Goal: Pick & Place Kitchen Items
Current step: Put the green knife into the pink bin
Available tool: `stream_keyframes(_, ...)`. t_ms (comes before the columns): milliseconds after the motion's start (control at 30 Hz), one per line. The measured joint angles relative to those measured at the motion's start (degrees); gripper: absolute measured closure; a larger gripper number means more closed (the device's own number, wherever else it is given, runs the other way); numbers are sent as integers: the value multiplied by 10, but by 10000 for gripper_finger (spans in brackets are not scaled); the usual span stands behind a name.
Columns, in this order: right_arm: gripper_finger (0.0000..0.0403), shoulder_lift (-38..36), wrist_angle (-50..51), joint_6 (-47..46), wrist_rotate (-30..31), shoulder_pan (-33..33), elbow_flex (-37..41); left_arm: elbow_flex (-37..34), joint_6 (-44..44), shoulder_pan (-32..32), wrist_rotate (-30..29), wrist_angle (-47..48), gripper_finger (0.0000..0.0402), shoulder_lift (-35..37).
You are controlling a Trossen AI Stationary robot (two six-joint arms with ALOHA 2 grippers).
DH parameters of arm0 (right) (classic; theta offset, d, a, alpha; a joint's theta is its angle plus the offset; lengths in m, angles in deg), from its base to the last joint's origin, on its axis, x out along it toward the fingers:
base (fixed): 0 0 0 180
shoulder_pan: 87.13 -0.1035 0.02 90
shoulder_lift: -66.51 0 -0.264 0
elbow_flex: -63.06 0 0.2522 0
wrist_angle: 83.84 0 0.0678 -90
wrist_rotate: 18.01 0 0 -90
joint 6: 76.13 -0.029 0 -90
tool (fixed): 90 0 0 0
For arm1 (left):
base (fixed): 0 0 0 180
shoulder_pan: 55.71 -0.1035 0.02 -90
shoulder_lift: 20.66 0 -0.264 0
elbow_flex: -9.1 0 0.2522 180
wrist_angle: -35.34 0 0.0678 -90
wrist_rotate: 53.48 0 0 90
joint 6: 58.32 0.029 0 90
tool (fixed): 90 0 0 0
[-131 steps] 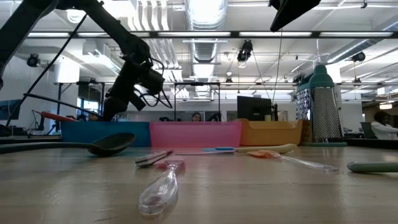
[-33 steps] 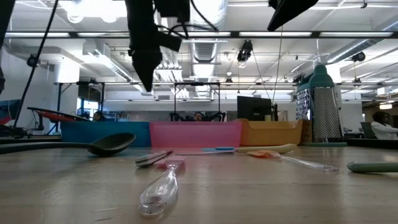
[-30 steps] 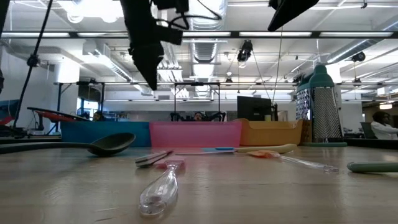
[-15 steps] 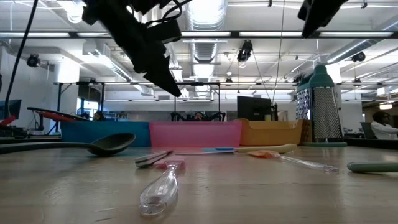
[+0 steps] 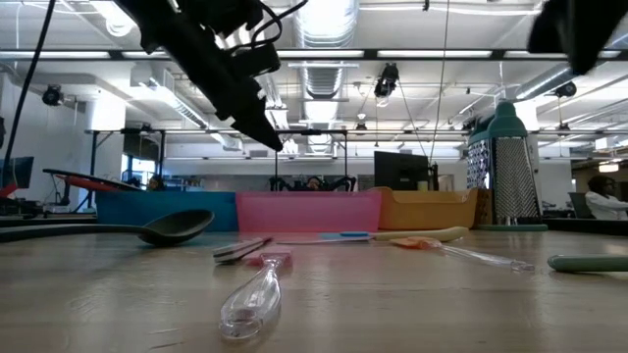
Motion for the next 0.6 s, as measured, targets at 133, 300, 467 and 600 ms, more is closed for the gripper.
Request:
stream_keyframes(133,392,34,-49,-108,-43,-29,-2,-17,23,-2,28,-30,223,0)
stream_keyframes(300,392,63,-136,-142,37,-77,-3,-17,50,-3,42,-39,223,0)
stream_keyframes(467,385,113,-157,-242,34,-106,-3,-17,52,-4,42,-30,223,2)
stream_keyframes(600,356,146,-174,-263,-21,-108,-6,-18,52,-4,41,-26,223,2)
